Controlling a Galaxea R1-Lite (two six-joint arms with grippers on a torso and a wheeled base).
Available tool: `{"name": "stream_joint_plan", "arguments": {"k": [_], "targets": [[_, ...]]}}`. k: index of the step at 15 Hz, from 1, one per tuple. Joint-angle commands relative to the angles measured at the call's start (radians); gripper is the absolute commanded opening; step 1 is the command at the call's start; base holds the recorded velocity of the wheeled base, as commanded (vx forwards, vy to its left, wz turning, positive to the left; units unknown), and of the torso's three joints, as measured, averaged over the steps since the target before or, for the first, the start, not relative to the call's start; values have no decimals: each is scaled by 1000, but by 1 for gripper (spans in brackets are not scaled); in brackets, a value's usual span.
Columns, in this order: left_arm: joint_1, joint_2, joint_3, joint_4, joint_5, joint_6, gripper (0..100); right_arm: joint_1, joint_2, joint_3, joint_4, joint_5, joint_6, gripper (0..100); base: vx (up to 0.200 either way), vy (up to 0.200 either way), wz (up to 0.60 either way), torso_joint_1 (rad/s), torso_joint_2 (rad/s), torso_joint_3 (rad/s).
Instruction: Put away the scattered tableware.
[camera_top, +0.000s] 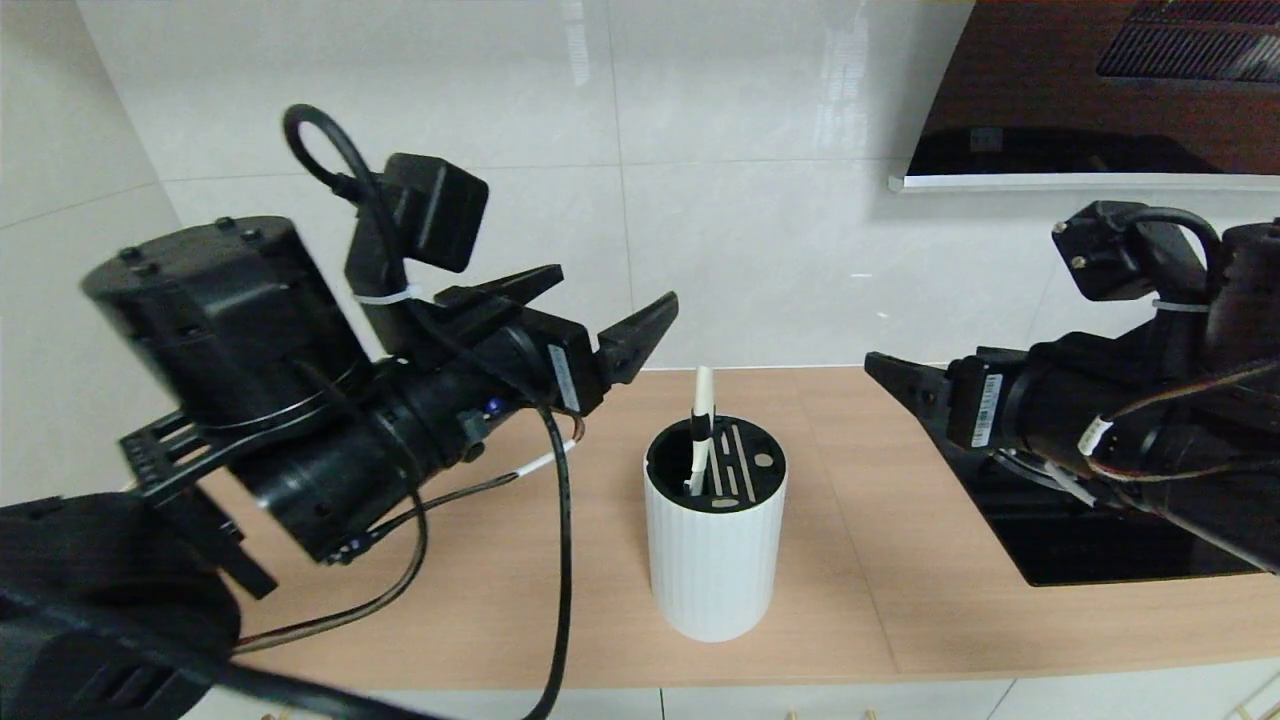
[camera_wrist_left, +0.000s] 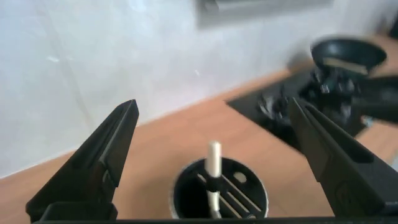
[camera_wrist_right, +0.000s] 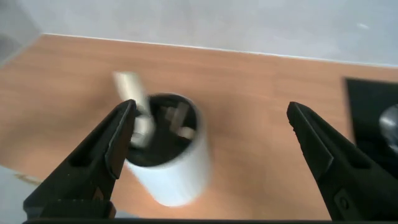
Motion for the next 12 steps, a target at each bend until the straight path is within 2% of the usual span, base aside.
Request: {"name": "stream_joint_plan", "arguments": {"k": [1,2,3,4,5,6,7,9,10,12], "targets": [[54,-269,209,-5,40,8,100,-145,-222,170,-2,0,-2,100,0,0,0,0,0,0],[88,-372,250,4,43,11,100,-214,-334,227,4,17,-8,100,0,0,0,0,0,0],[99,-426,267,15,46,11,100,-253,-397,253,7,40,-16,100,0,0,0,0,0,0],[112,-553,308,87,74,12,100,-340,-533,319,9,104,-45,100,0,0,0,0,0,0],[112,-670,341,191,115,12,100,-383,-641,378,10,127,-92,100,0,0,0,0,0,0],[119,-789,361,320,142,11,100,-406,-740,418,15,130,-132,100,0,0,0,0,0,0],[142,-877,373,418,142,11,100,-415,-802,431,33,127,-144,100,0,0,0,0,0,0],[264,-1159,384,742,120,8,100,-478,-986,434,194,126,-158,100,0,0,0,0,0,0],[315,-1268,382,835,100,6,100,-506,-1062,440,274,132,-183,100,0,0,0,0,0,0],[421,-1392,391,936,46,5,100,-512,-1205,441,401,132,-250,100,0,0,0,0,0,0]]}}
